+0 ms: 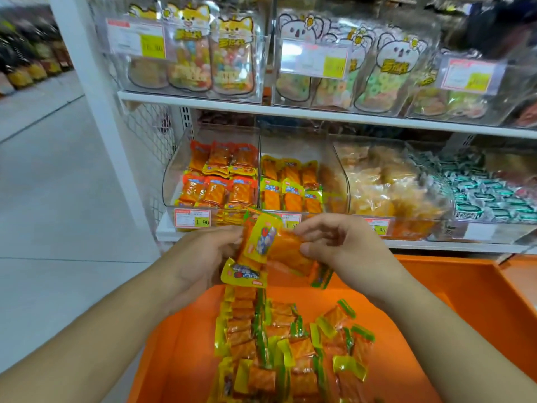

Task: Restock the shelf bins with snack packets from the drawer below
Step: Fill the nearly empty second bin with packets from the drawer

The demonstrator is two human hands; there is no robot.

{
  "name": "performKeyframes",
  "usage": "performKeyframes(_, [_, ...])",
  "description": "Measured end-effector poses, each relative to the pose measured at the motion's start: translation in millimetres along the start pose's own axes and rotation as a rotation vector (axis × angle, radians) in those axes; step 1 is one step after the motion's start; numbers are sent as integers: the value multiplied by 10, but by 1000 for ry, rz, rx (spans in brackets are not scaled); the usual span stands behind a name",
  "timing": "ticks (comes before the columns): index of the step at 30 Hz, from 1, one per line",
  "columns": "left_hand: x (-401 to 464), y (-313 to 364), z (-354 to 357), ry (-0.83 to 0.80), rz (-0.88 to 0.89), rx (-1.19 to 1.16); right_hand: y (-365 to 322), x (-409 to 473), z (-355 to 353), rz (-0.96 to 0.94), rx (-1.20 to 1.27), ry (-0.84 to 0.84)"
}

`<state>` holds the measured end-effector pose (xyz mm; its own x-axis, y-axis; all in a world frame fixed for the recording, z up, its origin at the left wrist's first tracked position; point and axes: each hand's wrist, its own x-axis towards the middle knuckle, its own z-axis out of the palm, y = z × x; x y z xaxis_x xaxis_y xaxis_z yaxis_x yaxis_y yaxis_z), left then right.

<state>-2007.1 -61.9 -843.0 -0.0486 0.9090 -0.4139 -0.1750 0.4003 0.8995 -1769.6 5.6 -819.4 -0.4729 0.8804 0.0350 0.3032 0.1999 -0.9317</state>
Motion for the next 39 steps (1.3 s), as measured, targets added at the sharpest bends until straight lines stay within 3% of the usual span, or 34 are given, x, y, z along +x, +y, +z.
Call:
performKeyframes(4, [55,4,52,-129,-37,54,0,91,-17,-115,-327,-92])
performKeyframes(7, [108,-83,92,-159,33,266,62,139,60,-221,-445,-50])
performKeyframes(14, [62,-135,161,-172,105,430,109,147,180,-312,-494,21])
performKeyframes(17, [45,-147,133,-220,112,422,128,144,183,-212,-518,21])
performKeyframes(20, [13,-157,116,-260,98,395,128,107,173,-68,-439,-54])
performKeyframes(22, [6,-165,119,-249,82,412,130,82,177,-73,-376,-95])
performKeyframes(26, [42,-143,87,-58,107,435,98,82,140,-82,-333,-59])
performKeyframes(35, [77,-104,91,115,222,93,110,76,144,127,-70,-155])
performKeyframes(39, [68,-123,146,82,265,-50,123,59,228,155,153,-69])
